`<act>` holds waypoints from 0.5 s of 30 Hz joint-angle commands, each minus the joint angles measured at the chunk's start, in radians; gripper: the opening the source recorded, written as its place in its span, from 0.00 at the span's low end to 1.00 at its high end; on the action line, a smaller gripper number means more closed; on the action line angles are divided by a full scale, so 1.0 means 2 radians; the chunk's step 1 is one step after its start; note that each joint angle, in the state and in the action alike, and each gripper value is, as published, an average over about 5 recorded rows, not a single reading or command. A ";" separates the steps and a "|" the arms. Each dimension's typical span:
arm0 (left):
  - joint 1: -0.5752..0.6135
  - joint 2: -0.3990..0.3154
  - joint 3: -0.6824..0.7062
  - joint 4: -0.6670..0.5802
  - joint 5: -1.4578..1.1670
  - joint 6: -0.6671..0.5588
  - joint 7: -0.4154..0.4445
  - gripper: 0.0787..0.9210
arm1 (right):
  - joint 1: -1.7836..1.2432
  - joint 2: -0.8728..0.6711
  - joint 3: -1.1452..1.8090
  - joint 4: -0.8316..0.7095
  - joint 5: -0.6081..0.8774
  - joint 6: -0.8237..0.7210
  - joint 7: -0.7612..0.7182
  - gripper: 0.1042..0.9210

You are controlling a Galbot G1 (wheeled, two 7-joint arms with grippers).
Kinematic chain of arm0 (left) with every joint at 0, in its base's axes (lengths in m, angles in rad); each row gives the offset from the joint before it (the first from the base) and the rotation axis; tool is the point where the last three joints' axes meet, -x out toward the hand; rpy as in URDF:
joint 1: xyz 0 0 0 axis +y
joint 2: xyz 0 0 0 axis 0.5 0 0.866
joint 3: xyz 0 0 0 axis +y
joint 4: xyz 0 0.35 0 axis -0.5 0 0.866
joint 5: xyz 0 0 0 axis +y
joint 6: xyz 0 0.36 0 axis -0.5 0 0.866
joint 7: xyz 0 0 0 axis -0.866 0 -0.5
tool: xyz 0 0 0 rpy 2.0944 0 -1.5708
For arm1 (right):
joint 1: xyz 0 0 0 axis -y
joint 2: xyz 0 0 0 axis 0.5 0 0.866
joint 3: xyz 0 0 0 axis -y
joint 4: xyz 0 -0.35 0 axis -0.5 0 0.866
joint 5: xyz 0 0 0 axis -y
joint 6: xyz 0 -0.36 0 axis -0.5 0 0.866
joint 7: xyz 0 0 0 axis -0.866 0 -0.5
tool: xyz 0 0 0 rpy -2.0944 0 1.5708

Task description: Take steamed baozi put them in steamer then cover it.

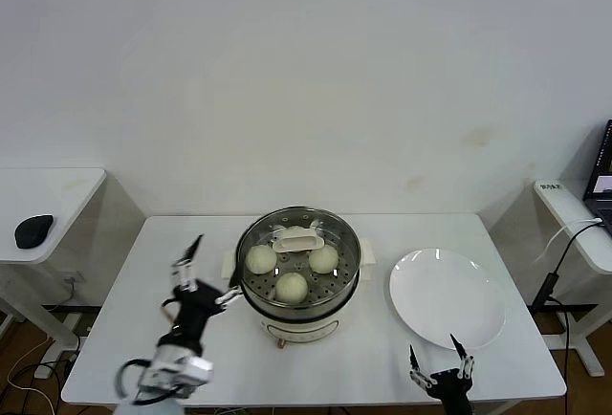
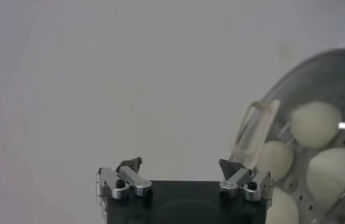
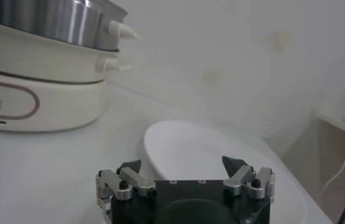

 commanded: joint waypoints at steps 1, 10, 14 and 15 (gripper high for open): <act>0.165 -0.021 -0.135 -0.007 -0.378 -0.136 -0.030 0.88 | -0.013 -0.035 -0.007 0.023 0.058 0.007 -0.025 0.88; 0.192 -0.047 -0.110 0.029 -0.367 -0.180 -0.001 0.88 | -0.019 -0.033 -0.016 0.029 0.067 0.020 -0.033 0.88; 0.206 -0.049 -0.122 0.032 -0.353 -0.189 0.020 0.88 | -0.019 -0.031 -0.016 0.029 0.064 0.032 -0.032 0.88; 0.208 -0.050 -0.123 0.034 -0.351 -0.191 0.022 0.88 | -0.020 -0.030 -0.017 0.030 0.063 0.033 -0.032 0.88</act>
